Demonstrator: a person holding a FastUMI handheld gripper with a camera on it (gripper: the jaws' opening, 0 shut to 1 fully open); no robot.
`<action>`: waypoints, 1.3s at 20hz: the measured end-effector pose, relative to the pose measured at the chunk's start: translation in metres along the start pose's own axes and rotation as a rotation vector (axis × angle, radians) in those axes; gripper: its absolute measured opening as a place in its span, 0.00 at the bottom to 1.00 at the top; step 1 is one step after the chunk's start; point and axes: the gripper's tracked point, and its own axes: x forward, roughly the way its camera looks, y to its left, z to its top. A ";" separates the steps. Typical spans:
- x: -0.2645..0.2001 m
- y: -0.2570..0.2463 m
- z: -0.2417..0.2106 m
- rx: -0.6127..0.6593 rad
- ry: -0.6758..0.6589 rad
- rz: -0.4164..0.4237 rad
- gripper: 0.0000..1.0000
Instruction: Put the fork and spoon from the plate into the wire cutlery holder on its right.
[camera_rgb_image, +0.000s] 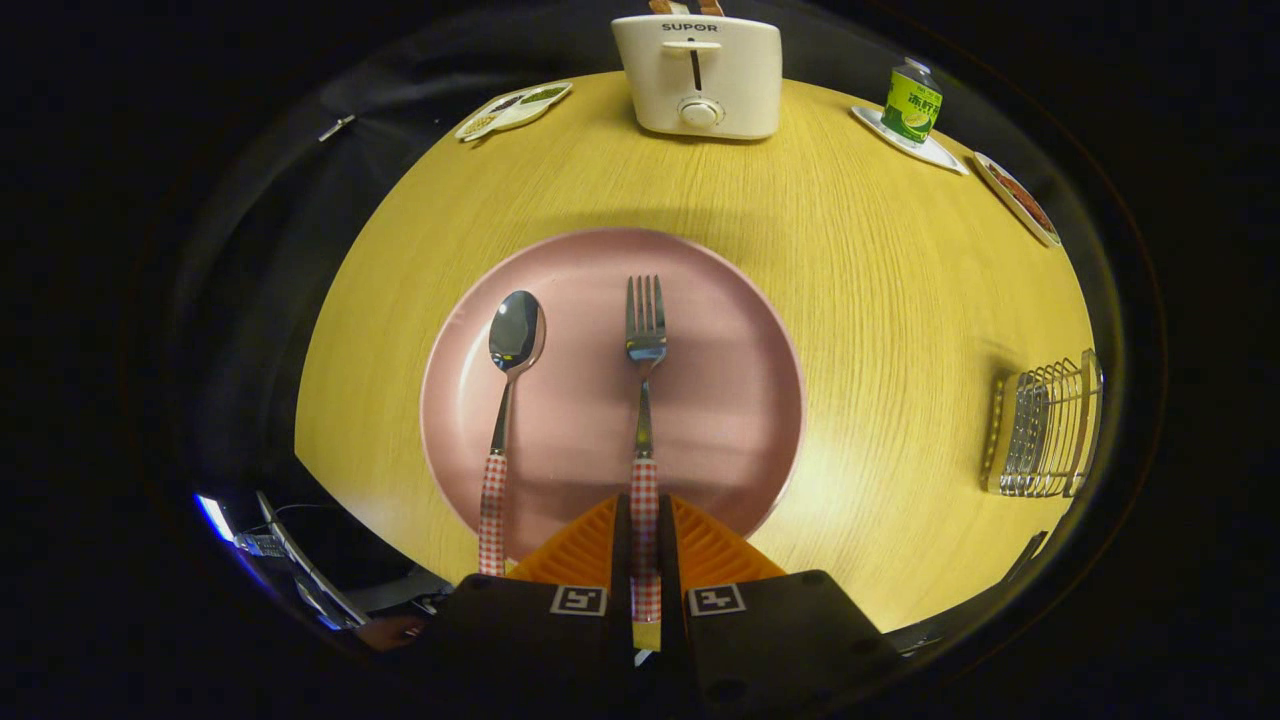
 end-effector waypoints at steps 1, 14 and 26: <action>-0.006 0.000 0.001 0.002 -0.010 0.011 0.15; -0.099 -0.009 0.027 0.020 -0.134 0.130 0.12; -0.214 -0.201 -0.016 0.107 -0.043 0.029 0.12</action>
